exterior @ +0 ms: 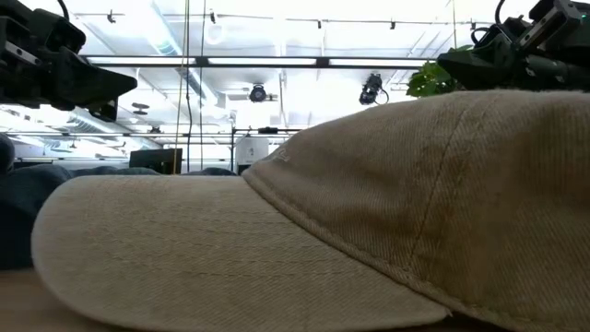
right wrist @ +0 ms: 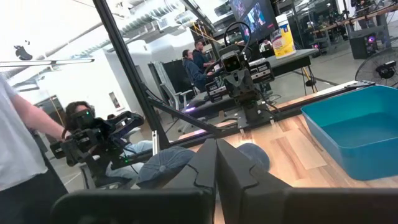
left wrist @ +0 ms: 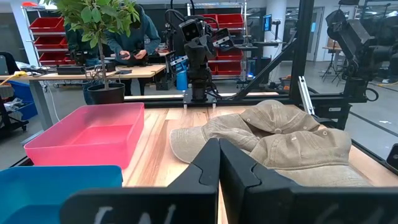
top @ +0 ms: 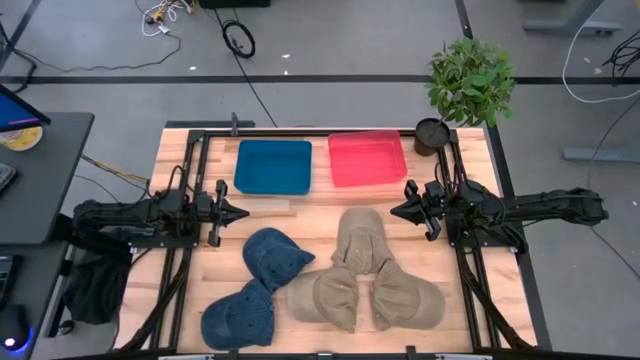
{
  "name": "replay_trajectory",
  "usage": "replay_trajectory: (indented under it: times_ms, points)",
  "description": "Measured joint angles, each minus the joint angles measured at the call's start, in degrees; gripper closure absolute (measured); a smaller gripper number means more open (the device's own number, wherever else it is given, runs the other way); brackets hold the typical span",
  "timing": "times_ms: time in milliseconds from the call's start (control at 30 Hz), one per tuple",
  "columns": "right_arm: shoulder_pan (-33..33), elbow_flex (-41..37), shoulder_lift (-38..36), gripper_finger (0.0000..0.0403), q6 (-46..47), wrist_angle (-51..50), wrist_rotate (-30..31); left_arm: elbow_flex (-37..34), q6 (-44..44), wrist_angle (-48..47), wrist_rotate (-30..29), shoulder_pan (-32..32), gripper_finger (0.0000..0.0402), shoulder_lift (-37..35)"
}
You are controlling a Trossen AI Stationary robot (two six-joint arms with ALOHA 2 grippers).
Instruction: Pick & Place hat
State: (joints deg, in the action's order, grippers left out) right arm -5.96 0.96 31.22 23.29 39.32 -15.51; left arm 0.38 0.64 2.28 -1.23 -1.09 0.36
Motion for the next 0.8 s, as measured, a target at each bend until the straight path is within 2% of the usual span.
replay_trajectory:
  times_ms: [433,533,633,667,800]
  points:
    - [0.0,0.0,0.0,0.0392,0.0,0.0,0.0,0.0,0.0,0.0,0.0,0.0,0.0399,0.0]
    - [0.0,0.0,0.0,0.0392,-5.3,-0.9,0.3,0.0,0.0,0.0,0.0,0.0,0.0399,0.0]
    - [0.0,0.0,0.0,0.0392,-6.5,0.7,5.4,0.0,0.0,0.0,0.0,0.0,0.0399,0.0]
    - [0.0,0.0,0.0,0.0392,-4.3,2.6,7.8,0.0,0.0,0.0,0.0,0.0,0.0399,0.0]
    - [-0.1,0.0,0.1,0.0392,13.2,14.0,18.7,0.0,0.0,0.0,0.0,0.0,0.0399,0.0]
